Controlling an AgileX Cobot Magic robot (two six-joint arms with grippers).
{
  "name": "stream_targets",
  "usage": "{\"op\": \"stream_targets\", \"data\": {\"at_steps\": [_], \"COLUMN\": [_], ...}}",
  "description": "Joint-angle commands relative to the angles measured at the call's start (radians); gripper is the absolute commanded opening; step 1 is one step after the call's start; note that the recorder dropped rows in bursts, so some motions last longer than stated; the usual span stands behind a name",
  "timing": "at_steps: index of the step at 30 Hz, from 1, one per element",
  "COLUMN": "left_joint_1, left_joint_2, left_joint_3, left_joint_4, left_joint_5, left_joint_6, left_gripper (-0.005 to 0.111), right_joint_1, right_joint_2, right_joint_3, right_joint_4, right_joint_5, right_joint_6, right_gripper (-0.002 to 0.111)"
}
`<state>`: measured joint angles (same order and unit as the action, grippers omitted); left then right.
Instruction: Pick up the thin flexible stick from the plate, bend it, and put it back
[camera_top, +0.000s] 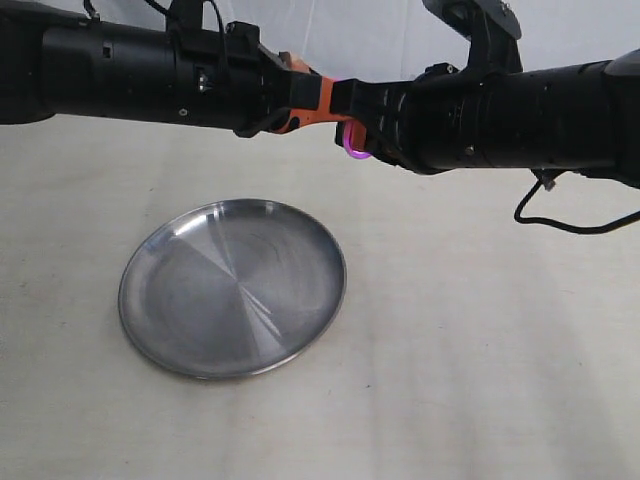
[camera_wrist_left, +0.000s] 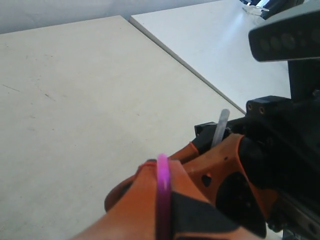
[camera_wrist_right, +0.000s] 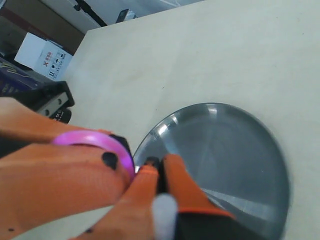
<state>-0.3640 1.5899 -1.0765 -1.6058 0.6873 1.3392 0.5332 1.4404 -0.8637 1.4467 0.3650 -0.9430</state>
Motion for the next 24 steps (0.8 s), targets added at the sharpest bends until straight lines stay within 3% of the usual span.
{"op": "stream_targets", "data": {"at_steps": [1,18,24], "left_joint_1": [-0.007,-0.007,-0.007], "left_joint_2": [-0.008,-0.042,-0.056], "left_joint_3": [-0.021,-0.021,-0.005], "left_joint_4": [-0.139,-0.011,0.204], "left_joint_5": [-0.054,-0.071,-0.127], "left_joint_6": [0.004,-0.088,-0.261], "left_gripper": [0.0,0.0,0.0], "right_joint_1": [0.056,0.056,0.056], "right_joint_2": [0.002,-0.073,-0.107], "right_joint_3": [0.006,0.006,0.006], "right_joint_4": [-0.04,-0.006,0.046], "right_joint_5": [0.248,0.019,-0.044], "right_joint_6": [-0.024,-0.024,-0.027], "right_gripper": [-0.001,-0.001,-0.001]}}
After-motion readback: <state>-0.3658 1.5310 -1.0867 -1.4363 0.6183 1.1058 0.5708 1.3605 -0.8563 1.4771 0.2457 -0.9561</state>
